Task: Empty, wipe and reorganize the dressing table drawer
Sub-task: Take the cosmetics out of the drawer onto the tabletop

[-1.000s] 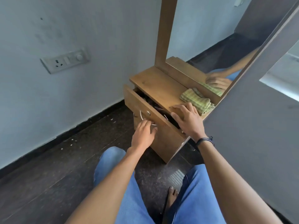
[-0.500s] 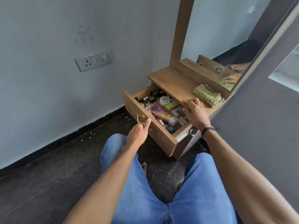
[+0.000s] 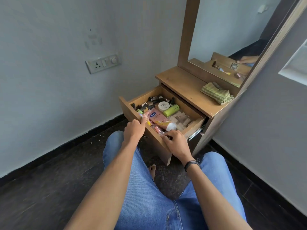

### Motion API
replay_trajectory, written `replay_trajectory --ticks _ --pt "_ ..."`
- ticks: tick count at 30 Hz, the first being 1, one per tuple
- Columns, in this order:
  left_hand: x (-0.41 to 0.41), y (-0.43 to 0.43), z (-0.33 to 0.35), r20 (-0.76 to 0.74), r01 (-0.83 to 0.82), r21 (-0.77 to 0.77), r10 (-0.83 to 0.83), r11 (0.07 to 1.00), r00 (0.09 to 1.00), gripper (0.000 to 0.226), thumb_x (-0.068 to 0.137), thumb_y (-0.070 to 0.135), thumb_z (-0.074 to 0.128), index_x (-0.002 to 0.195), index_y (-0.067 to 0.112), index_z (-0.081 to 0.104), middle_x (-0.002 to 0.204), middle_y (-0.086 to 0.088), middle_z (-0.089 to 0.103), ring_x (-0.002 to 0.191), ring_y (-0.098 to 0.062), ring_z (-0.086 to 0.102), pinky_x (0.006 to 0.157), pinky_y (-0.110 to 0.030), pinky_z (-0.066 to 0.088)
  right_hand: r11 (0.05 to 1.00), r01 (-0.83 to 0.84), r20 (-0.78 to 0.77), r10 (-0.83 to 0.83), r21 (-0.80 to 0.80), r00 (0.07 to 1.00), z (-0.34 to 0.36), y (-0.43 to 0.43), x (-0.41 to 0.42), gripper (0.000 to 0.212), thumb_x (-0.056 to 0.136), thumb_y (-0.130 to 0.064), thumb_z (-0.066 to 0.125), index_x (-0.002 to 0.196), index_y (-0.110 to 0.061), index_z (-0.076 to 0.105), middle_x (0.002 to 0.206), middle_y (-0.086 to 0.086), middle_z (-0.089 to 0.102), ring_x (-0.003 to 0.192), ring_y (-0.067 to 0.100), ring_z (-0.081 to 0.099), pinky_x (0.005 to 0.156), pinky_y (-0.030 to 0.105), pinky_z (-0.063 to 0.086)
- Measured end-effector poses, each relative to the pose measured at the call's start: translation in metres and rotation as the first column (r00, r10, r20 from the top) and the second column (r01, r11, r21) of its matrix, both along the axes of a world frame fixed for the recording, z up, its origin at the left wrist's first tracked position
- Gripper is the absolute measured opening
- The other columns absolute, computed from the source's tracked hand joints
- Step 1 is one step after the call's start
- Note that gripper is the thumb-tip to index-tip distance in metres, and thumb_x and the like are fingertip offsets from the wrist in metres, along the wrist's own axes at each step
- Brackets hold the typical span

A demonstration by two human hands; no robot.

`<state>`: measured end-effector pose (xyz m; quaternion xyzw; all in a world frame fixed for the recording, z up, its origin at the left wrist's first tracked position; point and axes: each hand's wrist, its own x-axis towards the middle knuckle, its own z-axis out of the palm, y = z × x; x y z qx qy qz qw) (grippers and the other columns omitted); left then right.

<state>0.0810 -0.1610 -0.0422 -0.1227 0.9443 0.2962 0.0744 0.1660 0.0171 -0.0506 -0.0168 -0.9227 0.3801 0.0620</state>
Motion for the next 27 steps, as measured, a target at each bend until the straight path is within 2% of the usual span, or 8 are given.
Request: replay_trajectory --ticks 2,3,6,10,14,20,27 --pt "0.000 -0.004 -0.002 -0.131 -0.090 -0.026 0.085 0.996 0.988 0.067 0.096 0.064 0.042 0.111 0.005 0.067 0.111 -0.015 0.069 0.097 -0.032 0.065 0.078 -0.041 0.054 1.000 -0.007 0.003 0.007 -0.002 1.000 -0.001 -0.003 0.003 0.023 0.101 -0.029 0.060 0.104 -0.018 0.080 0.103 -0.002 0.072 0.091 0.011 0.048 0.075 0.029 0.034" --pt "0.000 -0.004 -0.001 -0.196 -0.108 -0.041 0.098 0.993 0.976 0.059 0.096 0.061 0.049 0.107 0.006 0.068 0.106 -0.012 0.069 0.092 -0.029 0.066 0.071 -0.038 0.053 1.000 -0.007 0.000 0.007 -0.005 1.000 -0.001 -0.003 0.003 0.023 0.101 -0.028 0.060 0.105 -0.018 0.080 0.104 -0.002 0.073 0.090 0.009 0.047 0.075 0.028 0.033" --pt "0.002 -0.003 0.004 -0.340 -0.083 -0.039 0.065 0.996 0.938 0.037 0.093 0.044 0.065 0.105 0.010 0.063 0.106 -0.006 0.063 0.094 -0.024 0.062 0.063 -0.034 0.050 1.000 -0.018 0.011 0.017 0.010 1.000 0.001 -0.002 0.002 0.024 0.102 -0.029 0.058 0.106 -0.018 0.079 0.106 0.000 0.073 0.090 0.009 0.046 0.075 0.029 0.033" --pt "0.006 0.006 0.003 -0.454 0.066 -0.033 -0.074 0.997 0.888 0.015 0.093 0.021 0.064 0.105 0.012 0.063 0.117 -0.005 0.056 0.108 -0.021 0.052 0.073 -0.030 0.051 0.999 -0.034 0.028 0.033 0.033 0.999 0.002 -0.003 0.003 0.026 0.103 -0.030 0.056 0.109 -0.016 0.078 0.111 0.002 0.072 0.093 0.009 0.044 0.079 0.031 0.036" --pt "0.004 0.013 -0.005 -0.498 0.109 -0.107 -0.149 0.988 0.854 0.021 0.095 0.019 0.060 0.108 0.010 0.074 0.120 -0.004 0.061 0.111 -0.021 0.048 0.091 -0.033 0.048 0.999 -0.033 0.031 0.033 0.011 0.999 0.005 -0.004 0.006 0.026 0.104 -0.029 0.055 0.109 -0.015 0.077 0.111 0.002 0.071 0.094 0.009 0.043 0.082 0.032 0.037" --pt "0.000 0.017 -0.015 -0.489 0.167 -0.089 -0.190 0.982 0.851 0.026 0.097 0.022 0.058 0.115 0.012 0.074 0.118 -0.003 0.068 0.121 -0.020 0.049 0.099 -0.035 0.047 1.000 -0.026 0.053 0.027 -0.008 0.998 0.011 -0.007 0.009 0.025 0.104 -0.027 0.056 0.108 -0.014 0.077 0.111 0.004 0.070 0.106 0.022 0.053 0.091 0.039 0.042" --pt "0.001 0.023 -0.014 -0.516 0.165 -0.056 -0.170 0.985 0.839 0.023 0.096 0.014 0.058 0.111 0.011 0.075 0.116 -0.003 0.070 0.123 -0.020 0.050 0.099 -0.038 0.049 0.997 -0.068 0.079 0.066 0.023 0.995 0.012 -0.004 0.007 0.025 0.104 -0.029 0.055 0.107 -0.015 0.076 0.110 0.004 0.070 0.105 0.022 0.055 0.090 0.040 0.044"
